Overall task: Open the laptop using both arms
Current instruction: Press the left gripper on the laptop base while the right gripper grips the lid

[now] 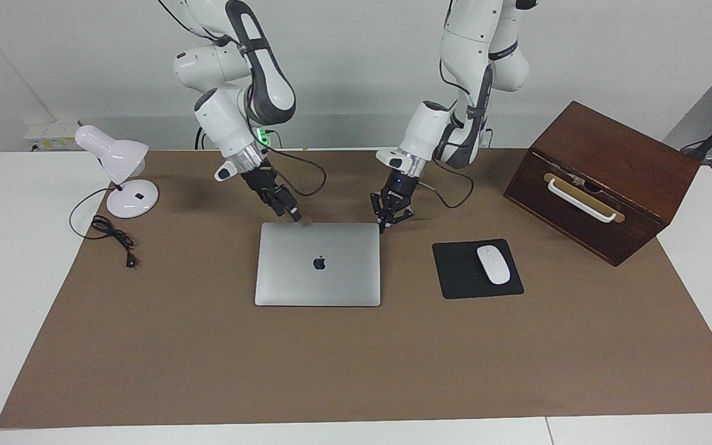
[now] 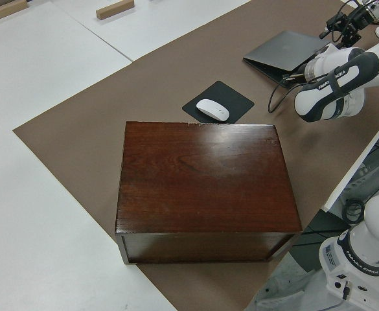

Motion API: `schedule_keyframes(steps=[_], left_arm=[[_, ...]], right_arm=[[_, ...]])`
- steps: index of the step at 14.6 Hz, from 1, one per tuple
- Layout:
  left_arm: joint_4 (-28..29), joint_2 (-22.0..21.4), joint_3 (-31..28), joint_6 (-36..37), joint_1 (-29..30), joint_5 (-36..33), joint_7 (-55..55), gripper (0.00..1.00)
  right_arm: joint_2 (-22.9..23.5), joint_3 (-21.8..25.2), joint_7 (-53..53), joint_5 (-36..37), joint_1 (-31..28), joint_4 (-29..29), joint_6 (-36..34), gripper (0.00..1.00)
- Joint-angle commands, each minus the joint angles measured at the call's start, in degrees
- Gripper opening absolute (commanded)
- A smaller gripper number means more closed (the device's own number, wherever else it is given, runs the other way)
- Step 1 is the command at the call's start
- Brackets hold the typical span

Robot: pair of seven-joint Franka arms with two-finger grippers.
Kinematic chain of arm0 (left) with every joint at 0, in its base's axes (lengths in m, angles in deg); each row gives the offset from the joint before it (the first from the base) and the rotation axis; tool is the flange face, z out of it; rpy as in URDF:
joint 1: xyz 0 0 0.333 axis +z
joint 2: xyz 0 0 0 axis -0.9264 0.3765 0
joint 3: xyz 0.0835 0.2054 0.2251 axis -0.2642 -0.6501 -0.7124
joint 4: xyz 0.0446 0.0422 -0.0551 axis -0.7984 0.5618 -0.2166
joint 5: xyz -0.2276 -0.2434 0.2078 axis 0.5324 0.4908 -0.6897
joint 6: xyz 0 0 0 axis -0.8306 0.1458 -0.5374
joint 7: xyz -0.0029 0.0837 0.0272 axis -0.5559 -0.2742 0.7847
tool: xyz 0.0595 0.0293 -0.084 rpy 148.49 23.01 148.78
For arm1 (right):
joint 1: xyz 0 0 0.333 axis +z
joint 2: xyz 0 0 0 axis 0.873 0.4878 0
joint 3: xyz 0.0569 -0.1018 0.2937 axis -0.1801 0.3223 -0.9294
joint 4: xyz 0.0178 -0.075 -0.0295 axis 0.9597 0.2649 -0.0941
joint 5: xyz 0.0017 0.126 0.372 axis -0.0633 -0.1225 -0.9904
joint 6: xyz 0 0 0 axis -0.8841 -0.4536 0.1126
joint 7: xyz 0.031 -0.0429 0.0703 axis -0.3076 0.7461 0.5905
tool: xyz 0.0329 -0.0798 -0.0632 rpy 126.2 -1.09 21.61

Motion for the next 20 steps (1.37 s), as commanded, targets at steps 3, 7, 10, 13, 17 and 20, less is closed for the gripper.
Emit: schedule_keyframes(steps=[3,7,10,13,17,20], left_arm=[[-2.8,3.0,0.2,-1.1,0.9,0.1,-1.7,0.0],[-5.1,4.8,0.2,-1.1,0.9,0.1,-1.7,0.0],[-5.7,5.4,0.2,-1.1,0.9,0.1,-1.8,0.0],[-6.2,6.1,0.2,-1.1,0.9,0.1,-1.8,0.0],[-6.5,6.8,0.2,-1.1,0.9,0.1,-2.3,0.0],[-6.4,6.9,0.2,-1.1,0.9,0.1,-2.5,0.0]], right_arm=[[1.5,0.0,2.0,-2.4,0.4,-1.6,1.7,0.95],[2.3,0.0,1.6,-2.5,0.2,-2.6,2.1,0.95],[3.0,0.0,1.1,-2.5,0.2,-3.1,4.1,0.95],[3.7,-0.1,-2.7,-4.7,1.2,-3.7,7.3,0.95],[3.9,-0.1,-7.4,-5.2,1.6,-4.0,8.4,0.95],[4.0,-0.1,-8.7,-5.1,1.6,-4.2,8.3,0.95]])
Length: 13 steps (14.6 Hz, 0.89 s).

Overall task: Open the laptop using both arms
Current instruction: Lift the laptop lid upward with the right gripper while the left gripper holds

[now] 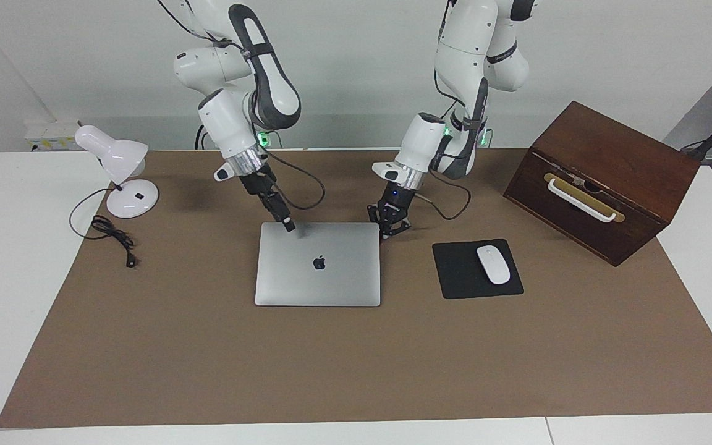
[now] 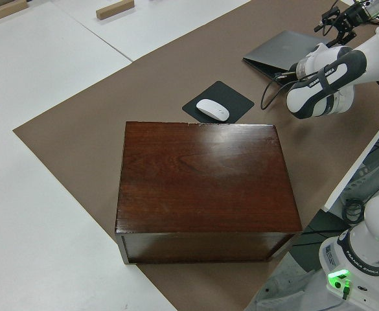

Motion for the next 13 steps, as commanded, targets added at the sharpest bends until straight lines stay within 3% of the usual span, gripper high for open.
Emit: schedule_keyframes(steps=[1,13], left_arm=[[-1.1,1.5,0.2,-1.1,0.5,0.1,-1.3,0.0],[-1.1,2.1,0.2,-1.1,-0.2,0.2,-2.1,0.0]], right_arm=[[0.9,-0.1,-0.7,-1.7,0.5,-1.0,1.5,0.95],[3.0,-0.1,-1.1,-1.7,0.5,-3.7,1.4,0.95]])
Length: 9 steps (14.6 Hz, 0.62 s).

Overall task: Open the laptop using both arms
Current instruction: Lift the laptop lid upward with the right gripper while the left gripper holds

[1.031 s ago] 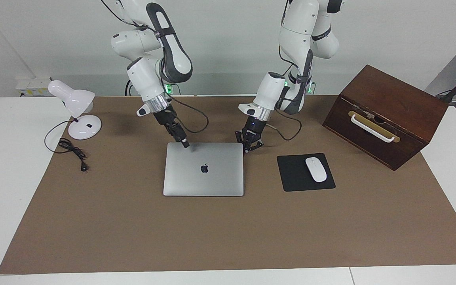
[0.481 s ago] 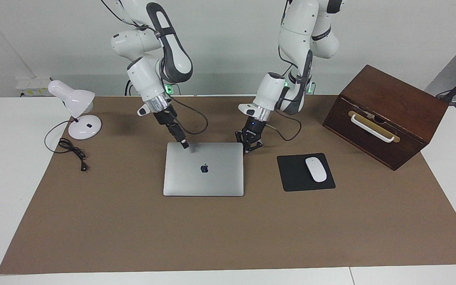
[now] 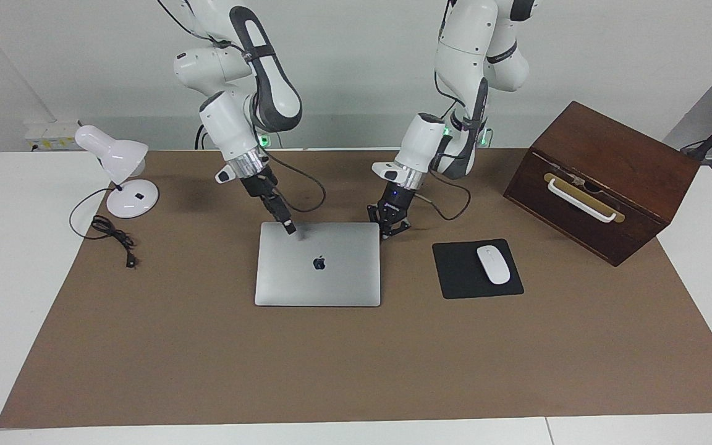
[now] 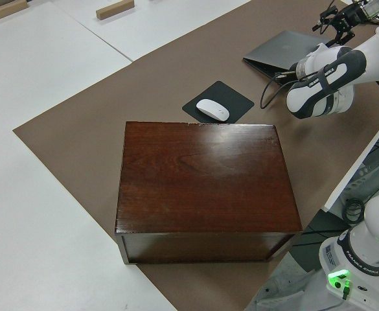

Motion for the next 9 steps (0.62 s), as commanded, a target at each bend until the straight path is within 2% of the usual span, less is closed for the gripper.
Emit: schedule_keyframes(steps=[1,9], left_arm=[[-1.1,2.0,0.2,-1.1,-0.3,0.2,-1.0,0.0],[-1.2,2.2,0.2,-1.1,-0.4,0.2,-1.1,0.0]], right_arm=[[1.5,-0.1,-0.7,-1.7,0.5,-2.4,1.4,0.95],[4.7,-0.1,-0.9,-1.7,0.4,-8.1,1.2,0.95]])
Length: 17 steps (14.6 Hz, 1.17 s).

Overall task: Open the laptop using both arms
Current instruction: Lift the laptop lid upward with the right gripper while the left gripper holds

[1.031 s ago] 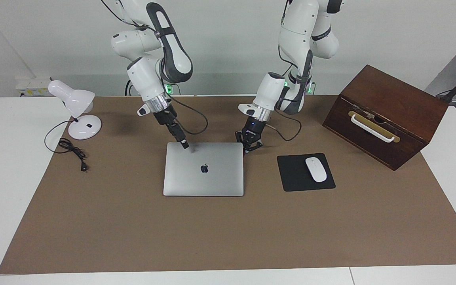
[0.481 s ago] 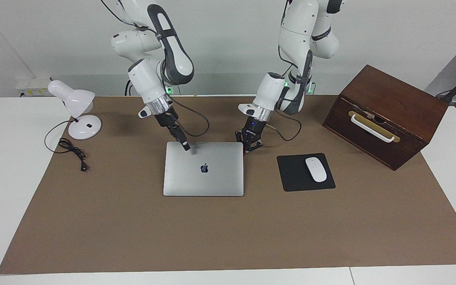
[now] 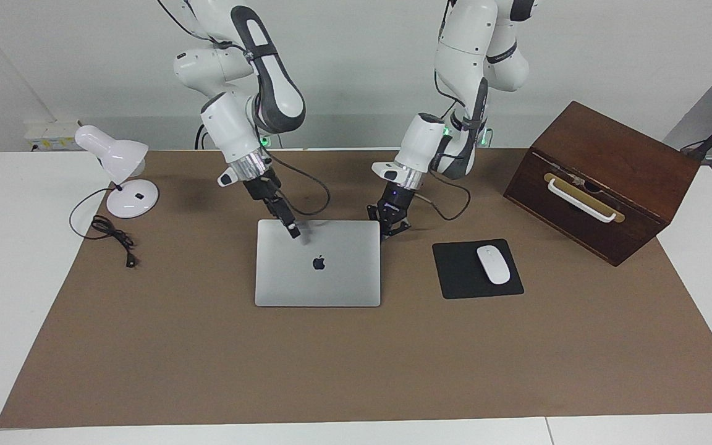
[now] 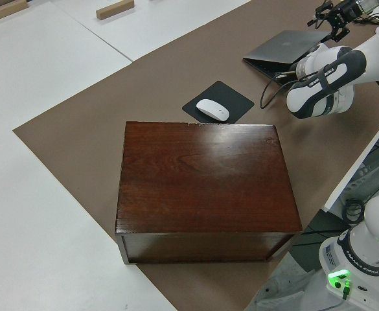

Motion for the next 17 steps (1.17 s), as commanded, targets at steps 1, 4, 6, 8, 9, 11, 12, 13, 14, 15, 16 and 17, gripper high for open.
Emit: schedule_keyframes(steps=[1,4,6,8,9,11,12,13,14,15,16,17], left_arm=[[-1.2,2.2,0.1,-1.1,-0.4,0.2,-0.8,0.0],[-1.2,2.2,0.1,-1.1,-0.5,0.2,-0.8,0.0],[-1.2,2.2,0.1,-1.1,-0.5,0.2,-0.8,0.0],[-1.2,2.2,0.1,-1.1,-0.5,0.2,-0.8,0.0],[-1.2,2.2,0.1,-1.1,-0.6,0.2,-0.8,0.0],[-1.2,2.2,0.1,-1.1,-0.6,0.2,-0.8,0.0],[-1.2,2.2,0.1,-1.1,-0.6,0.2,-0.8,0.0],[-1.2,2.2,0.1,-1.1,-0.6,0.2,-0.8,0.0],[-1.2,2.2,0.1,-1.1,-0.6,0.2,-0.8,0.0],[-1.2,2.2,0.1,-1.1,-0.7,0.2,-0.8,0.0],[-1.2,2.2,0.1,-1.1,-0.7,0.2,-0.8,0.0],[-1.2,2.2,0.1,-1.1,-0.6,0.2,-0.8,0.0]], right_arm=[[2.9,-0.1,-1.0,-1.7,0.3,-3.9,1.2,0.95],[4.4,-0.1,-0.9,-1.7,0.3,-6.2,1.2,0.95],[5.6,0.0,-0.9,-1.7,0.1,-7.9,1.0,0.95],[6.9,0.0,-0.8,-1.7,-0.2,-9.4,0.8,0.95],[7.5,-0.1,-0.8,-1.6,-0.3,-10.2,0.8,0.95],[8.7,0.0,-0.8,-1.6,-0.3,-11.6,0.8,0.95],[9.1,0.0,-0.8,-1.6,-0.3,-12.2,0.8,0.95],[9.5,0.0,-0.8,-1.6,-0.3,-12.6,0.8,0.95],[10.1,0.0,-0.7,-1.6,-0.3,-13.4,0.8,0.95],[10.8,0.0,-0.7,-1.5,-0.4,-14.2,0.8,0.95],[11.6,0.0,-0.6,-1.5,-0.4,-14.9,0.8,0.95],[12.3,0.0,-0.6,-1.5,-0.4,-15.7,0.8,0.95]])
